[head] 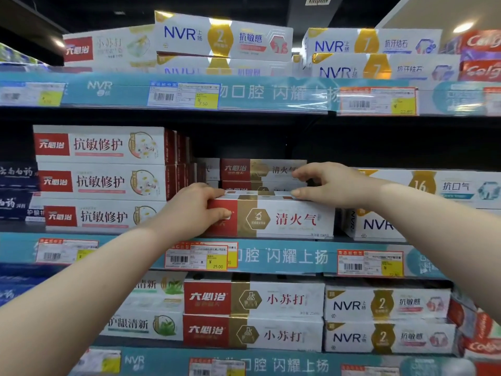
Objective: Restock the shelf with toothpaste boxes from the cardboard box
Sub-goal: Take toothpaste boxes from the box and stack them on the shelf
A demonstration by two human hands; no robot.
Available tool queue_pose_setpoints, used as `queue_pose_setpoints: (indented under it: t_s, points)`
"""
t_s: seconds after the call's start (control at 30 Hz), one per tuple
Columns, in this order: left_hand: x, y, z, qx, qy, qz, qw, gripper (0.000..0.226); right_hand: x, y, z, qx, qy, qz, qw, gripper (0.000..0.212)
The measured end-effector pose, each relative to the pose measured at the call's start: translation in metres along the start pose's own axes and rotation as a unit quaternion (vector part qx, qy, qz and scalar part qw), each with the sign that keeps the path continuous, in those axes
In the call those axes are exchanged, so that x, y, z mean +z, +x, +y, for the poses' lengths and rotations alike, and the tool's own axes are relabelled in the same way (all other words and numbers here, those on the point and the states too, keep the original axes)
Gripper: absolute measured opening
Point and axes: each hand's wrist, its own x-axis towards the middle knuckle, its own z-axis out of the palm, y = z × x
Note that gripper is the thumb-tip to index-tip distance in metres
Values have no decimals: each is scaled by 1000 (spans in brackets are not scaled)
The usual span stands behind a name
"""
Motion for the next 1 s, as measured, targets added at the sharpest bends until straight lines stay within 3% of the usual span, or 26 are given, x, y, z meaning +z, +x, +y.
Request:
queue_pose_setpoints:
  t_s: [0.5, 0.63, 0.77, 1.0]
  points:
    - [-5, -11, 3, 33, -67, 41, 996, 65, -8, -8, -13, 10, -11, 11, 1000, 55]
    - [-16, -20, 8, 28, -99, 92, 990, 58, -15, -23, -22, 38, 0, 29, 999, 55]
    - [-25, -40, 3, 75, -140, 172, 972, 42, -16, -52, -32, 47, 31, 72, 996, 48]
    - [-1, -105, -27, 9, -193, 93, 977, 34, 16, -105, -52, 61, 30, 94, 993, 43]
